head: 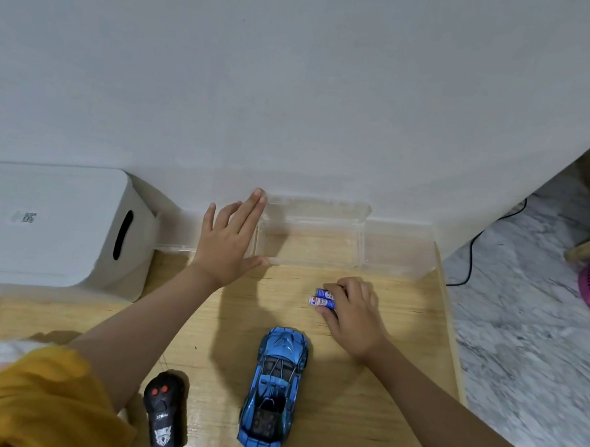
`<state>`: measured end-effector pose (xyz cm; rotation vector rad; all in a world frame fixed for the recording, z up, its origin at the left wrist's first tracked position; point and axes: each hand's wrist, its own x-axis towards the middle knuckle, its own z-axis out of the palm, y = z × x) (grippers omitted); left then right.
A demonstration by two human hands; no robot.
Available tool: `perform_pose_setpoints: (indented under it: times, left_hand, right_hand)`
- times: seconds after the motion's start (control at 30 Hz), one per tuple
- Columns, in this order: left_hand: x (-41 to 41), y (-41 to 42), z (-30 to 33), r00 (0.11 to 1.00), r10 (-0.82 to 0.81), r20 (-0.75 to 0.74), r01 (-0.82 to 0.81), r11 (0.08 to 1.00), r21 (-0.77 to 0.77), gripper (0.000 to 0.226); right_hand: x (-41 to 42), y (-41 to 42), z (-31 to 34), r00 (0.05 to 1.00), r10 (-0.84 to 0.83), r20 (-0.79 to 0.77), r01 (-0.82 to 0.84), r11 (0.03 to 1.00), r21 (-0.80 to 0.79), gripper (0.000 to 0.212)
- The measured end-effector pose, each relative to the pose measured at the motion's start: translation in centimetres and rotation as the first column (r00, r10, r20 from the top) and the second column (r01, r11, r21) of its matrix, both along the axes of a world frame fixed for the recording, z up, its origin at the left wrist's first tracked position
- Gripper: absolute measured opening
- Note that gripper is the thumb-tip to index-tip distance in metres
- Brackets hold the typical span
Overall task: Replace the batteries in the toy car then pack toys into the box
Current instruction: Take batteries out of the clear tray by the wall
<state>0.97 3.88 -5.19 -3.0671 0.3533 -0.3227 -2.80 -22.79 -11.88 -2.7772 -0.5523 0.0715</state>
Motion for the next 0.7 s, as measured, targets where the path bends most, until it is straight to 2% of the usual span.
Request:
perform_pose_setpoints:
  times: [0.17,0.33,0.43,0.53,0.63,0.7]
  left_hand:
    - [0.0,0.0,-0.2,1.0,-0.002,-0.011,0.002,1.0,-0.024,0.12]
    - [0.0,0.1,-0.6,1.0,-0.006,0.024,0.007,0.999,-0.032,0.115]
    - [-0.2,-0.1,-0.9,0.998,-0.016,0.067,0.018,0.999,-0.027,0.107]
    - [-0.5,-0.6,-1.0,0.993,-0.026,0.117,0.03,0.999,-0.03,0.101]
    - [-0.7,-1.3,-0.8,0.99,-0.04,0.139,0.047,0.998,-0.049,0.09]
    - [-0.5,-1.7,-1.0,0.99,-0.062,0.123,0.072,0.994,-0.082,0.075]
  right_hand:
    - [0.1,-0.6,0.4,1.0,0.009,0.021,-0.011,0.996,0.089,0.058]
    - [2.3,-1.0,3.4,0.972,0.005,0.235,-0.08,0.947,0.312,0.049]
    - [5.3,-1.2,6.0,0.931,-0.046,0.361,-0.102,0.92,0.379,0.036]
    - [8.0,-1.2,7.5,0.898,0.015,0.439,-0.158,0.944,0.291,0.034]
    - [9.4,-1.0,7.6,0.895,0.22,0.389,-0.284,0.952,0.117,0.038]
    - [9.2,-1.0,7.4,0.877,0.296,0.378,-0.341,0.938,0.057,0.037]
